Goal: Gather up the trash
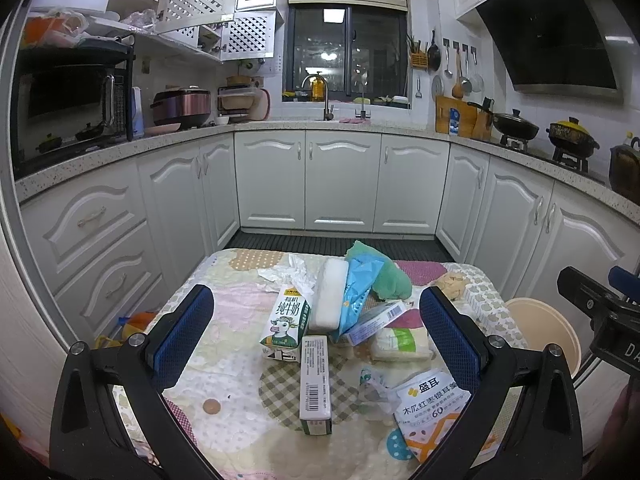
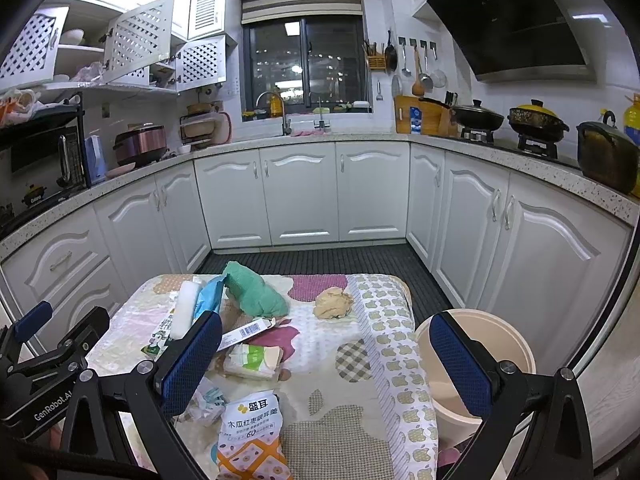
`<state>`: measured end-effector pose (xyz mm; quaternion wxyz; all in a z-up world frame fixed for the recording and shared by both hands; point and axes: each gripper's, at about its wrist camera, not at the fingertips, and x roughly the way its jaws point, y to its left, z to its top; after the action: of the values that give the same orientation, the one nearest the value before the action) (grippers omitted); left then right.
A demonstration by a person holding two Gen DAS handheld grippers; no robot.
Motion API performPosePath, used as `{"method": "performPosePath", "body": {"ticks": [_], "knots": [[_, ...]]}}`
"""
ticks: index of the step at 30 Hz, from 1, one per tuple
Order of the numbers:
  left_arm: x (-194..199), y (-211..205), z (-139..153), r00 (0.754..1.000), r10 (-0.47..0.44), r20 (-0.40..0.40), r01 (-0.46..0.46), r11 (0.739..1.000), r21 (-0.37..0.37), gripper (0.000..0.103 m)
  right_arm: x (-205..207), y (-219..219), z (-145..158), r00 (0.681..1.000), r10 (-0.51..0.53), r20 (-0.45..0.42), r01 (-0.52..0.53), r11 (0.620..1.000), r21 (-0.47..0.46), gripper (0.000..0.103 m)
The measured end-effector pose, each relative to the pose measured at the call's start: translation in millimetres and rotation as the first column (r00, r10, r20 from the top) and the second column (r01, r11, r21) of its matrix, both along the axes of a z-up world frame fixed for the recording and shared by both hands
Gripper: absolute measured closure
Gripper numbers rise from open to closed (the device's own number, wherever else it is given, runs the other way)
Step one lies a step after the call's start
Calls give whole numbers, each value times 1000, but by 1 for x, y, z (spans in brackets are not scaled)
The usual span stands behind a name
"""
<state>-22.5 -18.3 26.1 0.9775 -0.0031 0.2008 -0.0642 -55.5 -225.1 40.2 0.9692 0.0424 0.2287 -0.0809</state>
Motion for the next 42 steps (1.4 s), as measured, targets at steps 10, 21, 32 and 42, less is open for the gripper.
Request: {"method": "performPosePath", "body": {"ticks": [10,21,32,42], "knots": [[-1,2,2,1000,1,7,-1,1000,-1,1,0,1,0,1000,-2,3,2,1000,-3,0],[-3,-1,1,1000,6,21,-7,1000,14,1,-2,-4,0,1000,-8,-6,8,1000,19,0],[-2,-2,-1,1000,4,11,-4,1000,16,1,-2,-5,0,1000,-4,-8,5,1000,28,0],[-2,-4,-5,1000,11,-3,-11,1000,25,1,-3,-7,-1,1000,-7,-10,7,999,31,0]]}}
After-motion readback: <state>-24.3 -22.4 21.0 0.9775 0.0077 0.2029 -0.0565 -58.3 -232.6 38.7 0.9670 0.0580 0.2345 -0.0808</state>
